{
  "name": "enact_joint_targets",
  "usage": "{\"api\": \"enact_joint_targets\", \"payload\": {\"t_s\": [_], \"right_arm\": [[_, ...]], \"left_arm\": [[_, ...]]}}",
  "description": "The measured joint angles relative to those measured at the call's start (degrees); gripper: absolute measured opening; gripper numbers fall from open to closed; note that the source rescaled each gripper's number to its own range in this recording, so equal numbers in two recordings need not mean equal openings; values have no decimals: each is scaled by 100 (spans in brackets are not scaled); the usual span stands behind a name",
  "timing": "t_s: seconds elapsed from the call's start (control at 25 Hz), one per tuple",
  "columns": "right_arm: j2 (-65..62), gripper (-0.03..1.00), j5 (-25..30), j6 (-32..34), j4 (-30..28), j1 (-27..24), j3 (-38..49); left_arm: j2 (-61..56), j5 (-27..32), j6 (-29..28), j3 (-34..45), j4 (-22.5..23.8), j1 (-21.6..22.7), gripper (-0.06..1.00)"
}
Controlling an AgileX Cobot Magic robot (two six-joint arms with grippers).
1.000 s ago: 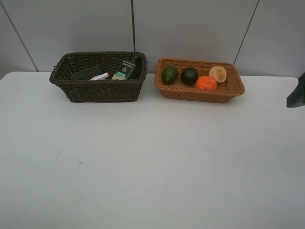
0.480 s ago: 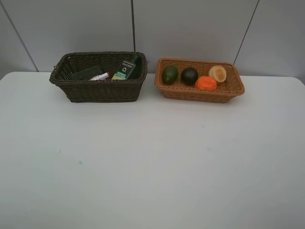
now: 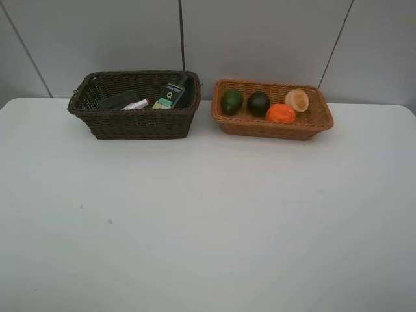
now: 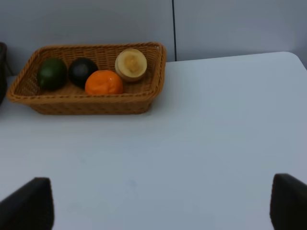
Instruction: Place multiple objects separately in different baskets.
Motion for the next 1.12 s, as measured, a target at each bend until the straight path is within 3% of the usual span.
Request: {"api": "enact_joint_targets", "payload": {"t_s": [0.2, 0.8, 1.12], "right_arm": [[-6, 100, 180, -356, 142, 0, 126], [-6, 100, 180, -398, 159, -20, 126], [-6, 100, 180, -398, 159, -698, 126]], "left_arm": [[0, 0, 0, 0, 0, 0, 99], [0, 0, 0, 0, 0, 0, 99], [0, 0, 0, 0, 0, 0, 99]]}}
